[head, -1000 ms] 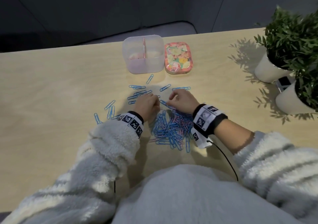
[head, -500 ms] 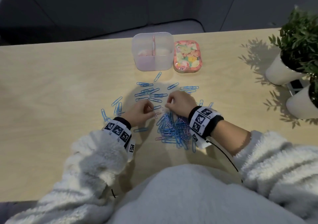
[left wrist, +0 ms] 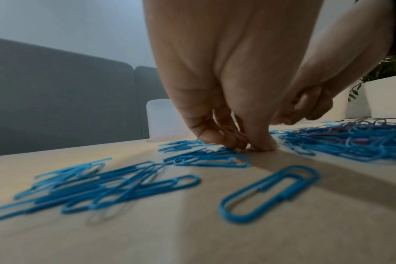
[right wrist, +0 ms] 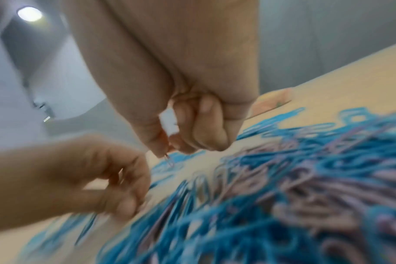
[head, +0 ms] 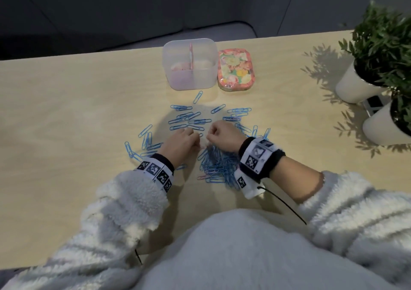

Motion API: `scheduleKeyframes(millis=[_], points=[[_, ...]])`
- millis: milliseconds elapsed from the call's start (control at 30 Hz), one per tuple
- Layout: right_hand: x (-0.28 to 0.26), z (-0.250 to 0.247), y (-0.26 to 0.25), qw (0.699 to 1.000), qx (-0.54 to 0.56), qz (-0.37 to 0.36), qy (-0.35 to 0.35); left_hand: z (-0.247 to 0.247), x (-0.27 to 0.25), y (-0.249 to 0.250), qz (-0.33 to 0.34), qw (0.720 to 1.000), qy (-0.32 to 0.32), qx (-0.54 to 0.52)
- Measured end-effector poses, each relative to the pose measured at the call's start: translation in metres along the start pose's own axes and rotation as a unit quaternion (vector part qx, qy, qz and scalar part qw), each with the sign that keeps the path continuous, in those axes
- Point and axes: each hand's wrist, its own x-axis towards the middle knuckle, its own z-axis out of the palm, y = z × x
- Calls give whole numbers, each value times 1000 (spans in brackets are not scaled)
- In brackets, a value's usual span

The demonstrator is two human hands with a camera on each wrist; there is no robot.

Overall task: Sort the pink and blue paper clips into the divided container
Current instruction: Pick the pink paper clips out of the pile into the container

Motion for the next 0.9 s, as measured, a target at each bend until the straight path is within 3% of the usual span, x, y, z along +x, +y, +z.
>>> scheduleKeyframes(millis=[100, 233, 267, 333, 400, 433, 500, 567, 667, 733, 800, 900], points=[[-1, -28, 25, 978, 192, 46, 59, 1, -1, 1, -6, 1000, 10, -7], [-3, -54, 53, 876, 443, 130, 138, -1, 0, 3, -28, 998, 13, -51], [-5, -56, 55, 868, 459, 136, 133, -1, 0, 3, -38, 997, 13, -71], [-9, -56, 55, 900, 403, 125, 110, -2, 3, 2, -61, 992, 10, -107], [-12, -51, 54, 971, 204, 81, 96, -7, 9, 3, -87, 985, -2, -150], [-12, -47, 54, 990, 83, 57, 96, -11, 12, 5, -101, 977, -5, -187], [-12, -38, 49, 992, -67, 42, 98, -18, 22, 10, -128, 951, -15, -280], [-11, -29, 47, 990, -110, 32, 81, -22, 32, 16, -149, 922, -29, -355], [-9, -25, 48, 992, -95, 24, 79, -25, 45, 26, -191, 868, -43, -457], [-6, -29, 54, 994, -10, 32, 100, -27, 49, 33, -214, 843, -59, -490], [-6, -35, 63, 987, 87, 40, 126, -25, 52, 37, -205, 860, -78, -461], [-15, -43, 76, 960, 231, 64, 142, -14, 53, 38, -159, 934, -67, -314]])
